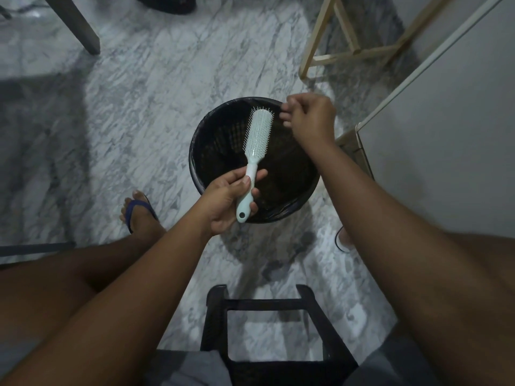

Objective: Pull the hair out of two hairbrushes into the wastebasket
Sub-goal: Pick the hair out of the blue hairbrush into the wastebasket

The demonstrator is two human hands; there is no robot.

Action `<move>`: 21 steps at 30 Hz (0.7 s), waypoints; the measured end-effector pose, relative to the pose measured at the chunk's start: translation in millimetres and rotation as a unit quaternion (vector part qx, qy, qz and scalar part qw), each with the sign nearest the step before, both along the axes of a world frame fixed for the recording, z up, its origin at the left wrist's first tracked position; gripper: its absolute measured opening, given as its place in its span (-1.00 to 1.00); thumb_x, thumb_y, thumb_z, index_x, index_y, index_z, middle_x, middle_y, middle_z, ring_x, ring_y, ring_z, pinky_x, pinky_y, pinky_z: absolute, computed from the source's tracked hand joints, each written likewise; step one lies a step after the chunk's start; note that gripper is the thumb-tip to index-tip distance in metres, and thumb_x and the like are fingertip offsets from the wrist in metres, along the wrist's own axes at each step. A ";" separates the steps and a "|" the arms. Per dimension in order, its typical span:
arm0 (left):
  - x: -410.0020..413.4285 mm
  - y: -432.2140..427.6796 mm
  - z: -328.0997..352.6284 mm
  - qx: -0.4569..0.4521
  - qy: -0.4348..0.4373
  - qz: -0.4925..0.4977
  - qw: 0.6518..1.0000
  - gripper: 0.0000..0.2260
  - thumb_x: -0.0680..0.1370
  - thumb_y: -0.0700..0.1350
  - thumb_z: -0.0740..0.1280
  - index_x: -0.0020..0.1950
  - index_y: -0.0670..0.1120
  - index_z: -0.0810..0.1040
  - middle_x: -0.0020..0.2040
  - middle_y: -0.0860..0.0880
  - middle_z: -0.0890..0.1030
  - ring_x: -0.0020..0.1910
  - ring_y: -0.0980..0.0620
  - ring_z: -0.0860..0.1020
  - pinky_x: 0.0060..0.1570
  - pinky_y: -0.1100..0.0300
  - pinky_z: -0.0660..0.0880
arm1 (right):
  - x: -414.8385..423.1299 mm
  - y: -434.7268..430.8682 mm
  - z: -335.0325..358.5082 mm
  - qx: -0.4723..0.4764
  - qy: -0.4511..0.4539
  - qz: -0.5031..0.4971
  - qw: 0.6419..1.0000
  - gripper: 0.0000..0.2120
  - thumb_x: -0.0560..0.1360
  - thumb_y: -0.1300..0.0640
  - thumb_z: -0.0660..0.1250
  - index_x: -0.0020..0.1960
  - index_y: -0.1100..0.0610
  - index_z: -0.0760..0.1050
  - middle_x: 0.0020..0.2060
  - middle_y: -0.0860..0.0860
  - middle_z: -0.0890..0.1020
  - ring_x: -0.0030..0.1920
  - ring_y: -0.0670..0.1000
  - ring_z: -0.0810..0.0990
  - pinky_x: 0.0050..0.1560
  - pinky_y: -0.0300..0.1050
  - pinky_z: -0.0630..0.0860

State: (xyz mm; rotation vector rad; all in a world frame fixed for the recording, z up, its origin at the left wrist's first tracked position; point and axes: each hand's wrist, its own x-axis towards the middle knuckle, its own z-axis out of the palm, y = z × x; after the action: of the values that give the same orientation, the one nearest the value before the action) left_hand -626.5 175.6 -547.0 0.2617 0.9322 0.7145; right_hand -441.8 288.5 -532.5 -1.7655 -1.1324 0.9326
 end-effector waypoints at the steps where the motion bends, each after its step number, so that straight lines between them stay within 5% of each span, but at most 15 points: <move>1: -1.0 0.9 -0.1 0.000 0.001 0.008 1.000 -0.68 0.67 -0.26 0.20 0.43 -0.20 0.43 0.28 -0.09 0.64 -0.23 0.07 0.55 -0.34 0.18 0.53 | 0.5 -7.4 -2.3 -0.019 0.008 0.016 1.000 -0.80 0.62 0.23 0.26 0.11 0.28 0.61 -0.09 0.09 0.72 -0.16 -0.06 0.72 -0.12 -0.06 0.70; 4: -2.2 3.1 -1.0 -0.001 0.008 0.016 1.000 -0.67 0.66 -0.26 0.21 0.43 -0.19 0.43 0.29 -0.10 0.64 -0.22 0.07 0.55 -0.33 0.18 0.53 | -3.9 -35.9 -0.5 -0.069 0.021 0.143 0.987 -0.70 0.56 0.13 0.39 0.25 0.22 0.58 0.00 0.02 0.72 0.00 -0.02 0.72 -0.11 -0.05 0.70; 8: 0.9 3.3 -0.9 0.003 0.024 0.002 1.000 -0.69 0.66 -0.26 0.22 0.42 -0.18 0.45 0.28 -0.10 0.64 -0.21 0.06 0.55 -0.30 0.16 0.54 | -6.6 -45.9 7.4 -0.056 -0.044 0.195 0.978 -0.65 0.36 0.05 0.60 0.10 0.13 0.69 -0.07 -0.03 0.75 -0.10 -0.16 0.72 0.01 -0.13 0.67; 13: -0.6 0.2 -1.8 -0.008 0.010 0.003 1.000 -0.70 0.67 -0.26 0.21 0.40 -0.18 0.45 0.30 -0.10 0.63 -0.21 0.07 0.54 -0.29 0.17 0.54 | -4.6 -36.2 14.8 -0.072 -0.045 0.173 0.981 -0.90 0.52 0.18 0.44 -0.05 0.22 0.68 -0.28 0.10 0.72 -0.30 0.00 0.71 -0.17 -0.10 0.69; 16: -2.7 -1.8 -5.1 -0.011 0.012 0.001 1.000 -0.70 0.67 -0.26 0.20 0.41 -0.19 0.44 0.30 -0.09 0.63 -0.21 0.07 0.54 -0.30 0.18 0.54 | 6.3 -18.5 19.6 -0.059 0.000 0.088 0.994 -0.85 0.61 0.25 0.29 -0.11 0.21 0.59 -0.28 0.07 0.68 -0.38 -0.05 0.64 -0.28 -0.15 0.63; 18: -3.1 -1.8 -6.7 -0.010 0.012 -0.002 1.000 -0.69 0.67 -0.25 0.21 0.42 -0.18 0.44 0.29 -0.09 0.64 -0.20 0.07 0.54 -0.30 0.18 0.54 | 10.7 -7.9 15.7 -0.086 0.042 0.049 0.994 -0.85 0.64 0.27 0.20 -0.03 0.24 0.53 -0.21 0.11 0.65 -0.32 -0.01 0.61 -0.28 -0.12 0.60; 21: -0.4 0.8 -5.4 -0.012 0.010 -0.002 1.000 -0.68 0.66 -0.25 0.21 0.42 -0.18 0.44 0.29 -0.08 0.64 -0.21 0.07 0.55 -0.31 0.18 0.54 | 3.7 -11.3 9.0 -0.124 -0.016 0.106 0.987 -0.71 0.59 0.10 0.26 0.20 0.27 0.50 -0.01 0.15 0.67 -0.09 0.10 0.69 -0.08 0.08 0.66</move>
State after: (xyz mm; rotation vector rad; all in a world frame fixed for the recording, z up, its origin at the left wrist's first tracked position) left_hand -626.9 176.4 -552.4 0.2505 0.9586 0.6970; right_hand -438.1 277.1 -523.5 -1.8883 -1.2889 1.2200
